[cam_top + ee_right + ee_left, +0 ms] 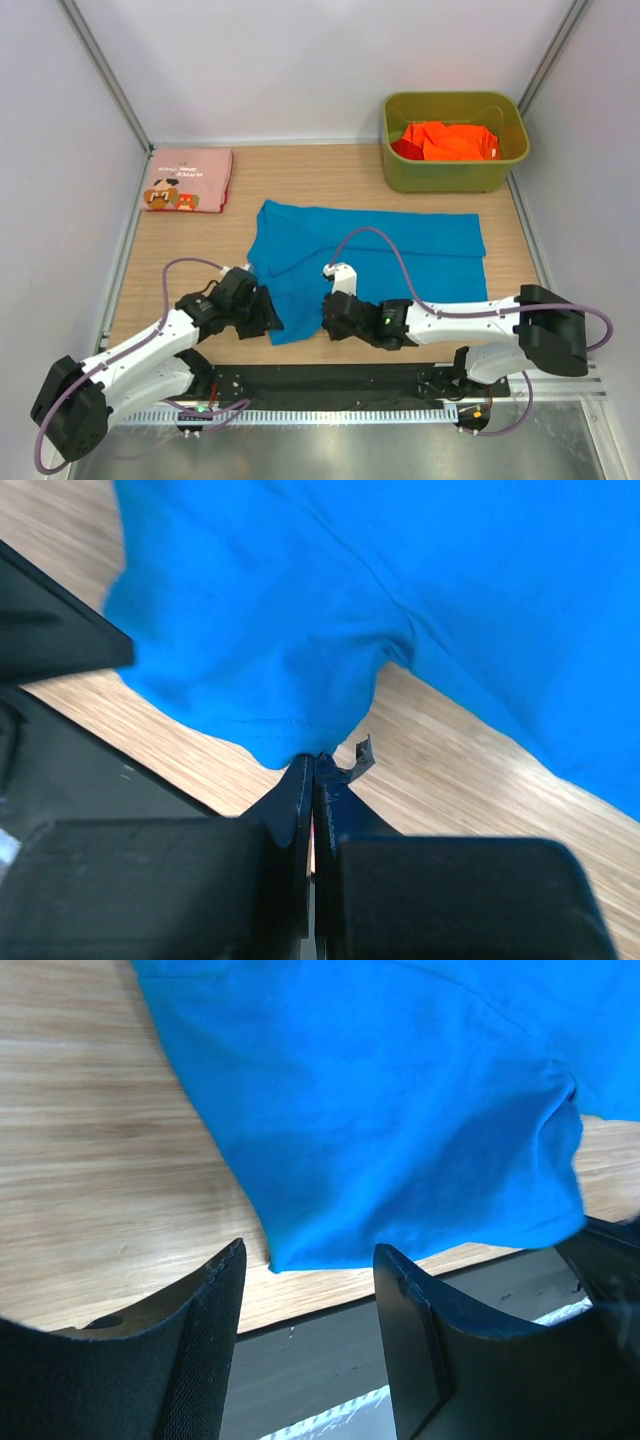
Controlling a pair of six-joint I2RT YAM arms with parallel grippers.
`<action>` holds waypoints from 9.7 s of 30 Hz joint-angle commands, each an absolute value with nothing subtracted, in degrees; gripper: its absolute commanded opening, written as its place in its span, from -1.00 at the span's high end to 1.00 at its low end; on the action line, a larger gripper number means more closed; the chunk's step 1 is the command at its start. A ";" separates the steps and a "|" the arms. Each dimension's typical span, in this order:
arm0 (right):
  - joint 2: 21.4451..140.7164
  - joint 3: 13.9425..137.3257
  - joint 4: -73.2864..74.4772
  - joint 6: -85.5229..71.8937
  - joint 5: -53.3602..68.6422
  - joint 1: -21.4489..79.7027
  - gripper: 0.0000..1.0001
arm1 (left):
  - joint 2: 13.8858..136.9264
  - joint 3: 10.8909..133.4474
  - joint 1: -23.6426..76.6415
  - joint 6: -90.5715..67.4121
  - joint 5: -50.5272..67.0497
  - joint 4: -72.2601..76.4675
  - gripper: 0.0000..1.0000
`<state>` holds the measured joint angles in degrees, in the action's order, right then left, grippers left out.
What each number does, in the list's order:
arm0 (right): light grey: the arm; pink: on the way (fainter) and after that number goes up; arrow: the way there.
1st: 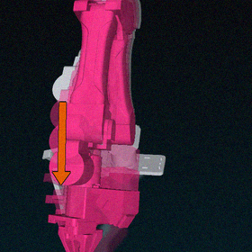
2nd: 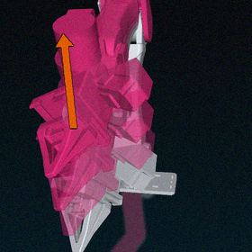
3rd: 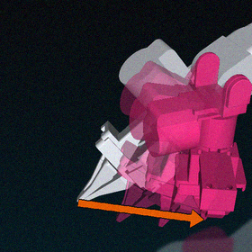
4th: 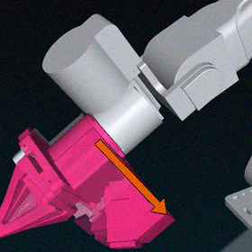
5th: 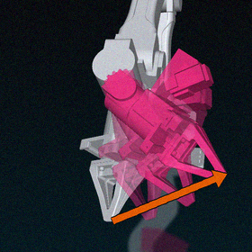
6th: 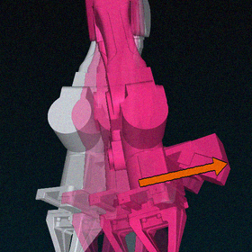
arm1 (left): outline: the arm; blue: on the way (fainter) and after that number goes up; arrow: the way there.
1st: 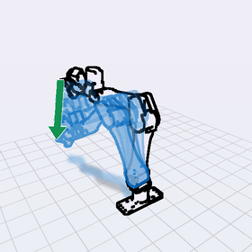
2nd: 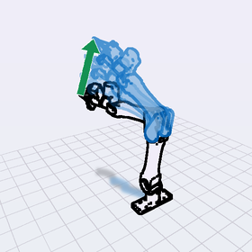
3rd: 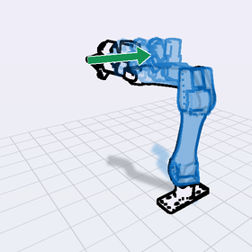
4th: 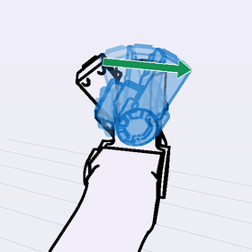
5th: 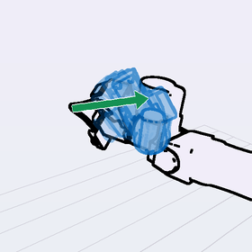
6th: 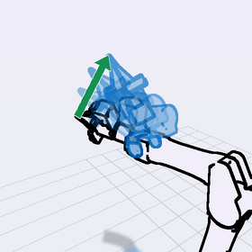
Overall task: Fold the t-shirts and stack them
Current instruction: Fold the tshirt
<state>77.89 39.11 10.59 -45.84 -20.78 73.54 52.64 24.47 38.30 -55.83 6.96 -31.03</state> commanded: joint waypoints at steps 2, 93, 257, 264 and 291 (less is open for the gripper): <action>76.81 45.43 10.98 -45.36 -23.03 71.11 0.97 | 49.14 25.05 39.20 -58.53 2.56 -32.95 -0.13; 59.50 48.96 21.44 -42.19 4.57 23.38 0.19 | 91.14 58.09 51.86 -27.86 -22.94 -37.44 -0.04; 80.78 53.00 32.85 -43.85 -16.96 -13.89 0.39 | 106.08 85.25 31.29 -27.25 -28.22 -49.22 0.99; 78.57 49.67 33.50 -45.79 -15.91 -13.89 0.23 | 106.61 85.43 31.29 -27.07 -26.11 -48.78 0.99; 69.08 44.12 21.88 -35.77 -0.70 -13.18 0.22 | 111.53 89.82 31.29 -5.28 -13.00 -22.94 0.99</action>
<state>69.38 43.94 23.68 -36.95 -1.43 -13.54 110.41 87.53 31.73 -8.64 -14.24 -27.73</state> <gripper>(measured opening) 0.389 0.008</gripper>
